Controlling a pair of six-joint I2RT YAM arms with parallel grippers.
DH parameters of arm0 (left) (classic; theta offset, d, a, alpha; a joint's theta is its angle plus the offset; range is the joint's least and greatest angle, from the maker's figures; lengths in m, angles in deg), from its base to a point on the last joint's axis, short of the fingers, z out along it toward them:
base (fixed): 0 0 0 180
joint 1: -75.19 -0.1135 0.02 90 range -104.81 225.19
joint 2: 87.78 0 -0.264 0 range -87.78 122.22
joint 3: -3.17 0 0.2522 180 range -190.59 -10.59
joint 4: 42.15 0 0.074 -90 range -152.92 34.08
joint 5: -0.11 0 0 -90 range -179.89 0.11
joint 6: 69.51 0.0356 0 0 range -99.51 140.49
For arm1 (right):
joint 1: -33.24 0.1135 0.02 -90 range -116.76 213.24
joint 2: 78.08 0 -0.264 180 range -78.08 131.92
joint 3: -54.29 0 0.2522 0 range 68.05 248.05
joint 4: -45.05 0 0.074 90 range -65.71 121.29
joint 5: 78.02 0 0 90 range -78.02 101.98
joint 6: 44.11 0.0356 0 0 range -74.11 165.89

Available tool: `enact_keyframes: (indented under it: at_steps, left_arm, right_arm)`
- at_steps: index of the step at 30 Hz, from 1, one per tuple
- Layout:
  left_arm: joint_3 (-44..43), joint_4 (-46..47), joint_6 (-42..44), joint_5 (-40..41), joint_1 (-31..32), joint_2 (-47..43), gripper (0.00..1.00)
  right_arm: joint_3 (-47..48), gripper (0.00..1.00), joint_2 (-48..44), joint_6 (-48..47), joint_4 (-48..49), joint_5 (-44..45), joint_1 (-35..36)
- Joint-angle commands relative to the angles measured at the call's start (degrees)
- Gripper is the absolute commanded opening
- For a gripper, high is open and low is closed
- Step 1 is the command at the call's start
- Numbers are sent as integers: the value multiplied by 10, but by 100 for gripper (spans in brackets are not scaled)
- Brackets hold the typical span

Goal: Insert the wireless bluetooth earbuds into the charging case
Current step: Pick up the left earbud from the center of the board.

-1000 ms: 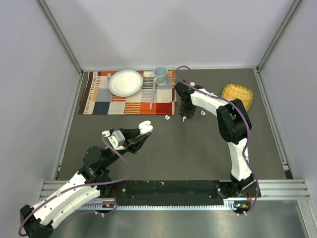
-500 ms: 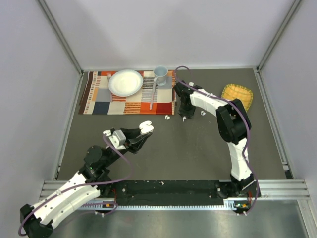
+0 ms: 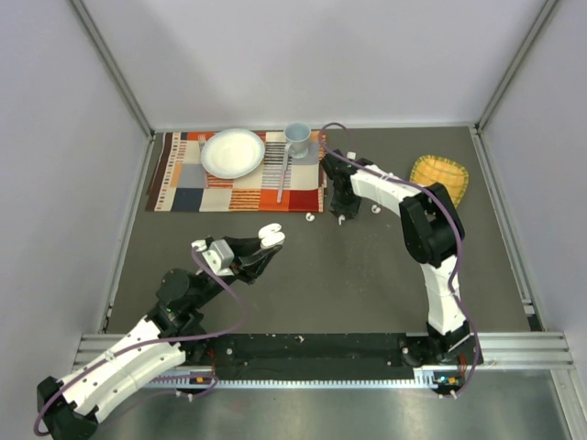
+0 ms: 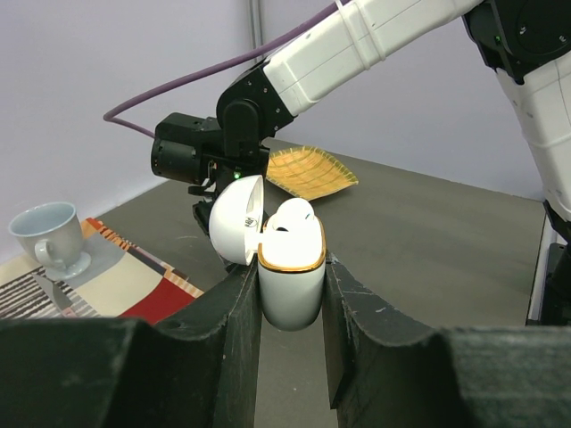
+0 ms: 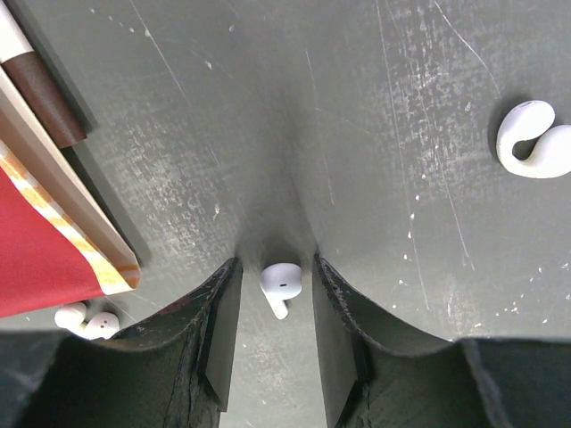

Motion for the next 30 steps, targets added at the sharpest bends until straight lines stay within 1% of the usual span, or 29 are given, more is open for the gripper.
enact_keyframes:
  at_steps: [1, 23, 30]
  left_arm:
    - [-2, 36, -6, -8, 0, 8, 0]
    - [-4, 39, -10, -8, 0, 18, 0]
    - [-4, 41, -12, -11, 0, 22, 0]
  right_arm:
    - [0, 37, 12, -13, 2, 4, 13]
    - [-22, 31, 9, -3, 10, -8, 18]
    - [-32, 31, 7, 2, 13, -9, 18]
